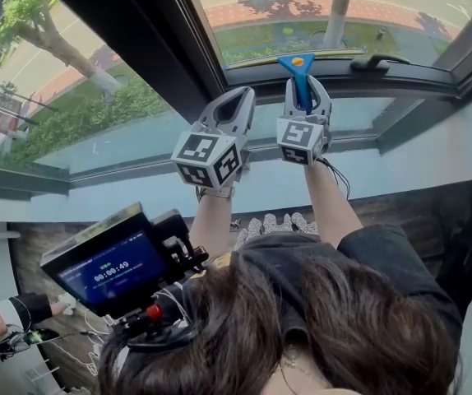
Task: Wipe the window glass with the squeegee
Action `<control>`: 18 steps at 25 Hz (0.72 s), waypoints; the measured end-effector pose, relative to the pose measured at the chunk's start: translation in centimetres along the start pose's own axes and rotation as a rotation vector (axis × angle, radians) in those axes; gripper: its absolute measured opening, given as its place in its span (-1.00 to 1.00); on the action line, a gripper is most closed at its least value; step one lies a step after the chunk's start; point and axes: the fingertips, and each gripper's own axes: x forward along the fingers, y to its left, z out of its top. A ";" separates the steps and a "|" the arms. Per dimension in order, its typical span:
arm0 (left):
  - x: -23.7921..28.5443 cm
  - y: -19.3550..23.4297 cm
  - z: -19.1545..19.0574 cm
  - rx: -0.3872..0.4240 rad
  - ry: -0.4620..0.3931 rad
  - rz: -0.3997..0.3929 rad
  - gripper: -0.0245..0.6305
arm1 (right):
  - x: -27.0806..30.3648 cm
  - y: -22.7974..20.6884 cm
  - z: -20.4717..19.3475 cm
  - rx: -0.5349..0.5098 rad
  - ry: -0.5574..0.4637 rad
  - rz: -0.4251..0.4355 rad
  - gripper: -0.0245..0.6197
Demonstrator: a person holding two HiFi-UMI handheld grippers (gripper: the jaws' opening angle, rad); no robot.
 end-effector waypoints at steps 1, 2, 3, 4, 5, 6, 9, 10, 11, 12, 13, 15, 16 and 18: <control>0.0 0.0 0.0 0.000 0.001 0.000 -0.92 | 0.1 0.1 -0.2 0.004 -0.001 -0.001 -0.49; -0.1 0.1 -0.1 -0.001 0.001 0.000 -0.92 | 0.1 0.1 -0.3 0.005 -0.002 -0.002 -0.49; -0.1 0.1 -0.1 -0.001 0.001 0.001 -0.92 | 0.1 0.2 -0.4 0.004 -0.002 -0.003 -0.49; -0.1 0.2 -0.1 0.000 0.002 0.003 -0.92 | 0.1 0.3 -0.4 0.002 -0.001 -0.003 -0.49; -0.1 0.2 -0.1 0.000 0.002 0.003 -0.92 | 0.1 0.3 -0.5 0.001 0.003 -0.001 -0.49; -0.2 0.2 -0.2 -0.001 0.003 0.003 -0.92 | 0.0 0.5 -0.6 0.001 0.012 0.002 -0.49; -0.2 0.0 0.0 -0.002 -0.005 -0.008 -0.92 | 0.0 0.7 -1.2 0.010 0.037 0.011 -0.49; -0.2 -0.1 0.1 0.000 -0.010 -0.012 -0.92 | 0.1 0.7 -1.3 0.009 0.039 0.011 -0.49; -0.3 -0.1 0.2 0.002 -0.012 -0.013 -0.92 | 0.1 0.8 -1.4 0.005 0.041 0.010 -0.49; -0.3 0.0 0.3 0.003 -0.013 -0.012 -0.92 | 0.1 0.8 -1.5 0.002 0.042 0.009 -0.49; -0.3 0.0 0.3 0.003 -0.013 -0.010 -0.92 | 0.2 0.8 -1.6 0.000 0.044 0.009 -0.49; -0.4 0.1 0.2 0.001 -0.011 -0.005 -0.92 | 0.2 0.8 -1.7 0.000 0.045 0.008 -0.49; -0.4 0.2 0.1 0.000 -0.010 -0.004 -0.92 | 0.2 0.8 -1.7 0.000 0.045 0.009 -0.49; -0.4 0.2 0.1 -0.001 -0.010 -0.003 -0.92 | 0.2 0.9 -1.7 0.001 0.045 0.009 -0.49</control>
